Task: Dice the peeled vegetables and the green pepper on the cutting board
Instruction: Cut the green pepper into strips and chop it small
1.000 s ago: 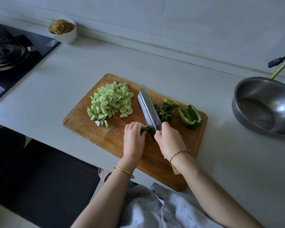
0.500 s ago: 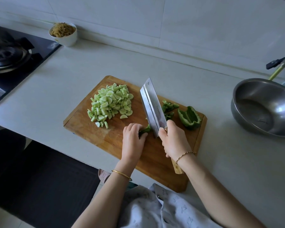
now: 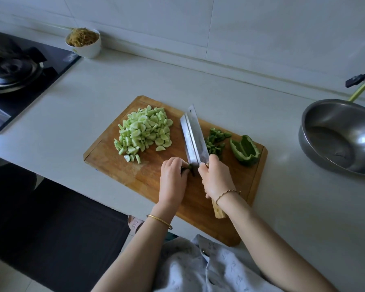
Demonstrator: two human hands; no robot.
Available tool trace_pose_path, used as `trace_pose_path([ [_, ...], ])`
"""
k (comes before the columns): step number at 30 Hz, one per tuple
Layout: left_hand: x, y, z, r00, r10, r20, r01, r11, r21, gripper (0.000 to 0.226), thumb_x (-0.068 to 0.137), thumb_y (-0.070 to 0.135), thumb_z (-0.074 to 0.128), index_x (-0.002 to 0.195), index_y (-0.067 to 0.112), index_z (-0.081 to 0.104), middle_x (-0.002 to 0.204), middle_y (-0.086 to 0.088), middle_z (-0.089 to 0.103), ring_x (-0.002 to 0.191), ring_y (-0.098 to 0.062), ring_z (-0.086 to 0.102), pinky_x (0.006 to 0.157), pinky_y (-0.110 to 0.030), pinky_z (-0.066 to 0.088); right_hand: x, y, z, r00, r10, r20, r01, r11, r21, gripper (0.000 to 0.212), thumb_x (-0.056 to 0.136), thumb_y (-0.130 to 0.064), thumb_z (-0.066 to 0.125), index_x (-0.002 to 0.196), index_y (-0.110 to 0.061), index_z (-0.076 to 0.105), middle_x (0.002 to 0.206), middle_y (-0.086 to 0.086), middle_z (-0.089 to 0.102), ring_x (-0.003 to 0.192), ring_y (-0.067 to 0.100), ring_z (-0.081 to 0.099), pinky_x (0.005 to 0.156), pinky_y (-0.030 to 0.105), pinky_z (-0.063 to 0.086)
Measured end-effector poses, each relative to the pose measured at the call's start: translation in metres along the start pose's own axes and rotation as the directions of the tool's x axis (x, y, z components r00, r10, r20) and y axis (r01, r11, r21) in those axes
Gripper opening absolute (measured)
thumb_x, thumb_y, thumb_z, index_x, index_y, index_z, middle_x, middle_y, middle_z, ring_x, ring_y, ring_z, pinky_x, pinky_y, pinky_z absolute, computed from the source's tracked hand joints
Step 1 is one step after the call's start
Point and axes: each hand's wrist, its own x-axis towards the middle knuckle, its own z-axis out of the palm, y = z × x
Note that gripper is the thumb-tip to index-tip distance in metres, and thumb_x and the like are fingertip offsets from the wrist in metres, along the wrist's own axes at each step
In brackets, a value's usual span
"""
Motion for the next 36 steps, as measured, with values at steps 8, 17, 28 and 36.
trace_pose_path([
  [8,-0.004,0.001,-0.010,1.000,-0.005,-0.013,0.005,1.000,0.029,0.025,0.082,0.013,0.071,0.105,0.010,0.063,0.110,0.003,0.055,0.105,-0.014,0.041,0.086,-0.018,0.030,-0.010,0.011,-0.012,0.998,-0.063,-0.017,0.064,0.996,0.054,0.019,0.101,-0.026,0.043,0.089,-0.012,0.043,0.072,0.005,0.053,0.054,0.016,0.049,0.054,0.040,0.056],
  [17,-0.002,0.002,-0.006,0.999,-0.034,-0.007,0.034,0.999,0.012,0.012,0.083,0.001,0.063,0.083,0.011,0.057,0.089,0.005,0.051,0.087,-0.017,0.049,0.071,-0.024,0.042,-0.017,0.007,-0.003,0.996,-0.078,0.043,0.083,0.989,-0.126,0.012,0.102,-0.025,0.039,0.097,-0.015,0.042,0.089,0.005,0.060,0.074,0.022,0.064,0.065,0.040,0.059],
  [28,0.000,0.000,-0.010,0.999,0.004,0.044,-0.005,1.000,0.017,0.014,0.082,0.002,0.066,0.080,0.012,0.057,0.085,0.006,0.054,0.086,-0.015,0.049,0.070,-0.022,0.040,-0.005,0.004,0.002,1.000,-0.001,0.029,0.000,0.999,0.034,0.015,0.102,-0.025,0.040,0.094,-0.014,0.043,0.082,0.005,0.056,0.062,0.019,0.058,0.057,0.038,0.059],
  [36,0.002,-0.007,-0.014,0.997,0.035,0.069,-0.034,0.999,-0.009,0.026,0.078,0.012,0.074,0.102,0.014,0.063,0.105,0.002,0.057,0.099,-0.018,0.051,0.082,-0.030,0.048,-0.013,0.010,-0.009,0.997,-0.073,0.003,0.073,0.996,0.059,0.017,0.101,-0.025,0.042,0.091,-0.012,0.044,0.074,0.006,0.053,0.053,0.016,0.050,0.051,0.037,0.055],
])
